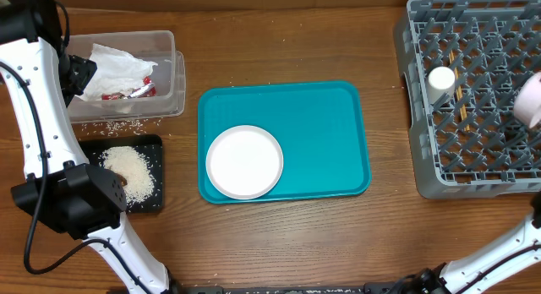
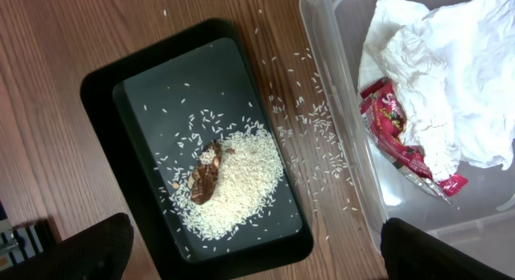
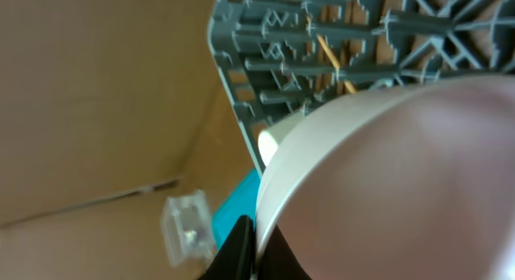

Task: Sort waste into correct bins and load items into the dishwasher
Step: 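Lower the white bowl into the rack's front-right slots and release, then move the right gripper back and grasp the white plate rim, then lift the white plate and carry it right to the dish rack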

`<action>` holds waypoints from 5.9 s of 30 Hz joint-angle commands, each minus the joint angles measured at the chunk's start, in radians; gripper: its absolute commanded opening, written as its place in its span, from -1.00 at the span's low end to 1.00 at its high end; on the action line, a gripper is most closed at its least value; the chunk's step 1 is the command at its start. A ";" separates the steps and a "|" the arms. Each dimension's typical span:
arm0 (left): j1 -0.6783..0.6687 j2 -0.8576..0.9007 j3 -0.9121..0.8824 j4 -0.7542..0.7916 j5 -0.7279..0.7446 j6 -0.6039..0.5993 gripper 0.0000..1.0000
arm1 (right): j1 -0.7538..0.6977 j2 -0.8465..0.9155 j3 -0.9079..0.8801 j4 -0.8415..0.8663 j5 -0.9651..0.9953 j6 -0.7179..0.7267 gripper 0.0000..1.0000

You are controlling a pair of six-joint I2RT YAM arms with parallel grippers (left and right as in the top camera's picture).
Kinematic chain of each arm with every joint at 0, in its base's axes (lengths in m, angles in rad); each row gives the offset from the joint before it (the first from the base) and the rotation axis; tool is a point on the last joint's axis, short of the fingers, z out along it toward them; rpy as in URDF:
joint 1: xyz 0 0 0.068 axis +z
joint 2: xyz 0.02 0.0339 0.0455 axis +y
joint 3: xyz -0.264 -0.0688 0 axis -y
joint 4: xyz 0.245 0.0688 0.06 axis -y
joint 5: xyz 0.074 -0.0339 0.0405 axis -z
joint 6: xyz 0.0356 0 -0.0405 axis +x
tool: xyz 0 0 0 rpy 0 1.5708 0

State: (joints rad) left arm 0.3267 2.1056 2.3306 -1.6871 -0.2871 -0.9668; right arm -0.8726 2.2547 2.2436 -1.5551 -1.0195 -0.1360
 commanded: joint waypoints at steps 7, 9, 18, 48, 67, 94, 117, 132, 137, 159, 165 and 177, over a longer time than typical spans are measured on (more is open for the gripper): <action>-0.006 -0.019 0.000 -0.003 -0.007 -0.013 1.00 | -0.085 -0.014 -0.174 0.197 -0.291 -0.071 -0.92; -0.006 -0.019 0.000 -0.003 -0.007 -0.013 1.00 | -0.084 -0.013 -0.185 0.203 -0.291 -0.071 -0.93; -0.006 -0.019 0.000 -0.003 -0.007 -0.013 1.00 | -0.082 0.013 -0.227 0.235 -0.263 -0.070 -0.93; -0.006 -0.019 0.000 -0.003 -0.007 -0.013 1.00 | -0.217 0.008 -0.219 0.109 -0.054 0.089 -0.56; -0.007 -0.019 0.000 -0.003 -0.007 -0.013 1.00 | -0.223 -0.370 -0.219 0.056 0.160 0.314 1.00; -0.007 -0.019 0.000 -0.003 -0.007 -0.013 1.00 | 0.813 -0.475 -0.227 -0.111 0.577 0.084 0.76; -0.006 -0.019 0.000 -0.003 -0.007 -0.013 1.00 | 1.521 -0.041 -0.229 0.211 0.929 0.687 0.45; -0.006 -0.019 0.000 -0.003 -0.007 -0.013 1.00 | 1.532 0.115 -0.229 0.196 0.945 0.684 -0.03; -0.007 -0.019 0.000 -0.003 -0.007 -0.013 1.00 | 1.542 0.116 -0.259 0.219 0.949 0.679 -0.06; -0.008 -0.019 0.000 -0.003 -0.007 -0.013 1.00 | 1.331 0.067 0.159 -0.139 1.167 0.538 -0.93; -0.007 -0.019 0.000 -0.003 -0.007 -0.013 1.00 | 1.080 -0.041 0.298 -0.139 1.242 0.524 -0.93; -0.007 -0.019 0.000 -0.003 -0.007 -0.013 0.99 | 0.576 -0.100 0.349 0.040 1.419 0.524 -0.92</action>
State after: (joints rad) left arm 0.3267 2.1056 2.3306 -1.6871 -0.2871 -0.9668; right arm -0.2272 2.1735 2.5763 -1.5692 0.3561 0.3912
